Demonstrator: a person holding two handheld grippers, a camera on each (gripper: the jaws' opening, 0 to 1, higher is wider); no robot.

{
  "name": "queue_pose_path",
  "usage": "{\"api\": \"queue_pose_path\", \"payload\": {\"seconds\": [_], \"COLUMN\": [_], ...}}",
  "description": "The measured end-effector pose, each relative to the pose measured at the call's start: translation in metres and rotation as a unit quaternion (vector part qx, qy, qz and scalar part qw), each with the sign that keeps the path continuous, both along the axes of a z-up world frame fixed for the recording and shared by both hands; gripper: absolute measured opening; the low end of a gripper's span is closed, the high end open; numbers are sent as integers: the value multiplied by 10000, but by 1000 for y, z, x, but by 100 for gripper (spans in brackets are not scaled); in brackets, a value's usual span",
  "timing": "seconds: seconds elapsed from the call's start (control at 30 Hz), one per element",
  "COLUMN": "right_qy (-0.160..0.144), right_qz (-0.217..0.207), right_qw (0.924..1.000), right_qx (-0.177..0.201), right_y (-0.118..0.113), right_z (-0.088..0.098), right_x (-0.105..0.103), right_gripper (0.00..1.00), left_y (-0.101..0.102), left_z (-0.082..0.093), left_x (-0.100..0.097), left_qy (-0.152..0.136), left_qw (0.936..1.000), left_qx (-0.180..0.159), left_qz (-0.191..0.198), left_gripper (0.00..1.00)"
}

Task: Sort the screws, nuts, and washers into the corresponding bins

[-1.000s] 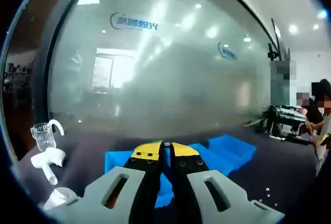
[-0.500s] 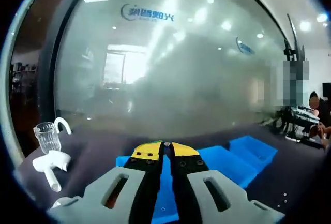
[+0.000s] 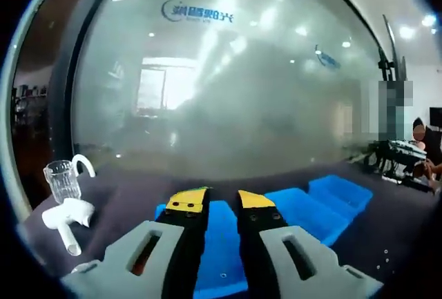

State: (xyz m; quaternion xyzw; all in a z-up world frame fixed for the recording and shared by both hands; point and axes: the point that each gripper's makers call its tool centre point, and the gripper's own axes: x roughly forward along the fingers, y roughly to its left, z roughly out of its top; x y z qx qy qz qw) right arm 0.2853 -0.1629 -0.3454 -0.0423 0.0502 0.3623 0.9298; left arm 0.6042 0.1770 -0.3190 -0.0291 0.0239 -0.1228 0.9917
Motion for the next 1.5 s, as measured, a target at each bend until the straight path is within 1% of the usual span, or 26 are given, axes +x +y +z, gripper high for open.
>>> {"api": "queue_pose_path", "payload": {"seconds": [0.03,0.07,0.17,0.3,0.33,0.47,0.5,0.63,0.73,0.9,0.97,1.0,1.03,1.07,1.13,1.27,1.4,1.5], "right_qy": [0,0,9,4,2,-21,-27,-51,-73,-123,-136,-144,-150,-162,-178,-195,-174,-168], "right_qz": [1,2,12,12,8,-7,-11,-30,-48,-78,-78,-71,-59,-43,-21,-14,-22,-33], "right_qw": [10000,10000,10000,10000,10000,10000,10000,10000,9999,9998,9997,9997,9997,9997,9996,9995,9995,9996], "right_qx": [5,4,-4,9,21,45,48,77,95,145,167,177,193,189,203,244,246,242], "right_y": [0,0,2,2,1,0,0,0,-2,-3,-2,-1,1,2,3,3,3,2], "right_z": [0,0,-1,-1,0,1,1,3,5,9,10,11,12,12,13,15,13,13], "right_x": [0,0,0,-1,-1,0,0,2,3,6,7,8,8,8,8,9,10,11], "right_gripper": [41,41,41,41,41,41,41,41,42,42,42,42,42,42,42,42,42,42], "left_y": [-1,-1,-7,-14,-13,-21,-22,-28,-37,-44,-44,-42,-45,-47,-51,-52,-50,-46], "left_z": [0,-1,-2,-1,0,-3,-5,-9,-14,-20,-17,-14,-10,-8,1,9,11,10], "left_x": [-1,-2,-7,-17,-16,-33,-38,-65,-96,-138,-152,-155,-166,-171,-186,-209,-222,-228], "left_qy": [3,34,10,-14,-36,-94,-71,-171,-207,-299,-354,-363,-358,-354,-493,-599,-732,-743], "left_qw": [10000,10000,10000,9998,9996,9989,9987,9973,9947,9915,9901,9890,9881,9876,9853,9827,9817,9817], "left_qx": [-29,-21,67,23,-11,-82,-76,-86,-109,-38,-77,-118,-237,-278,-315,-318,-76,-48], "left_qz": [0,20,-55,-216,-268,-461,-506,-713,-1005,-1266,-1359,-1427,-1477,-1502,-1606,-1721,-1756,-1751], "left_gripper": [31,34,36,40,41,43,43,43,43,44,43,43,43,43,43,42,42,42]}}
